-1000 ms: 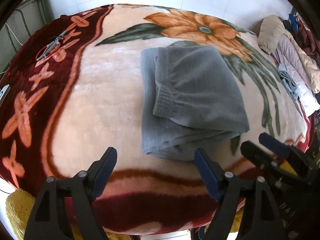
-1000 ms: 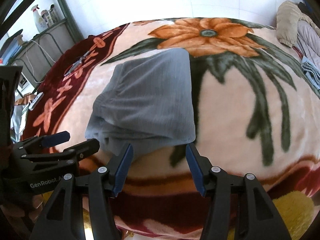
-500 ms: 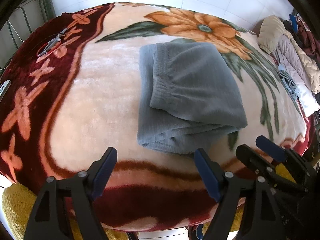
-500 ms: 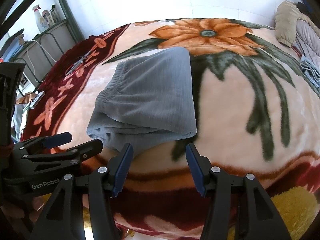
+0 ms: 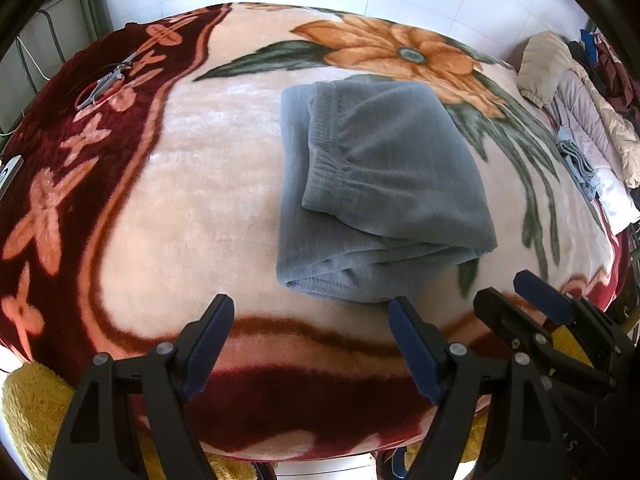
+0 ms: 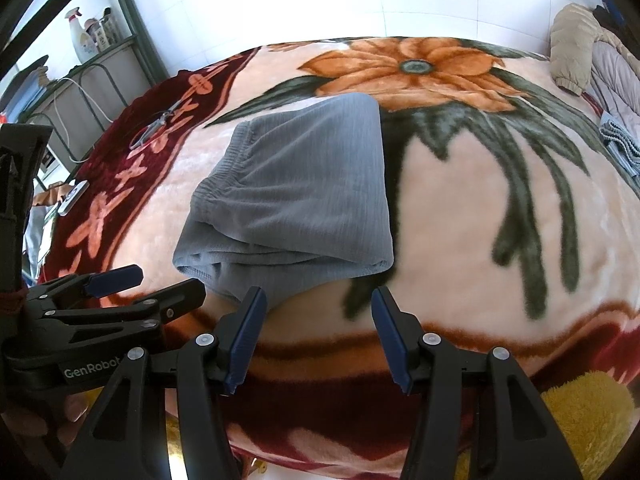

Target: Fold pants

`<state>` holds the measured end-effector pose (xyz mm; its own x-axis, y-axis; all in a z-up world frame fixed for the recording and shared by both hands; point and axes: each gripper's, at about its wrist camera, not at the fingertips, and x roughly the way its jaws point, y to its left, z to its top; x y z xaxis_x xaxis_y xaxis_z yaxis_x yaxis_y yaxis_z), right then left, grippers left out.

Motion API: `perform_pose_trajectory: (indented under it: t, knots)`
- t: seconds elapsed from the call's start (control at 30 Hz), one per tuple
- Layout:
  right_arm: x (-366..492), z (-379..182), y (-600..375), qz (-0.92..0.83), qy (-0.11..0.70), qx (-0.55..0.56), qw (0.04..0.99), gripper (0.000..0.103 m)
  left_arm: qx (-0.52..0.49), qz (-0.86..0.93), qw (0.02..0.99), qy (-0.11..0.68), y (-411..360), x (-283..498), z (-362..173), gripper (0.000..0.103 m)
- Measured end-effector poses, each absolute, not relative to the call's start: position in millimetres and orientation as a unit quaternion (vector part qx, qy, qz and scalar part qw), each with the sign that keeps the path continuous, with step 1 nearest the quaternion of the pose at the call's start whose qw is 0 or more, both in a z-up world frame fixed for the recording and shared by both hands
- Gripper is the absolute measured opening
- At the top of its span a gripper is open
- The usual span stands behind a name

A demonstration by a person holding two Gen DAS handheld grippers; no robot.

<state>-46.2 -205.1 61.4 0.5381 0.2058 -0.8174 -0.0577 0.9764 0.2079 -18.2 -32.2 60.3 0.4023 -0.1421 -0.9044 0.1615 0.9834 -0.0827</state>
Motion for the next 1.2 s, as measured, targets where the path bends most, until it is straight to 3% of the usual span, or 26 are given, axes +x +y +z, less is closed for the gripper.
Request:
perform_pose_trajectory:
  t: [1.2]
  knots:
    - [-46.7, 52.9, -212.4, 0.071, 0.48, 0.086, 0.87, 0.056, 0.01, -0.091, 0.833, 0.546, -33.1, -15.5, 55.2, 0.083]
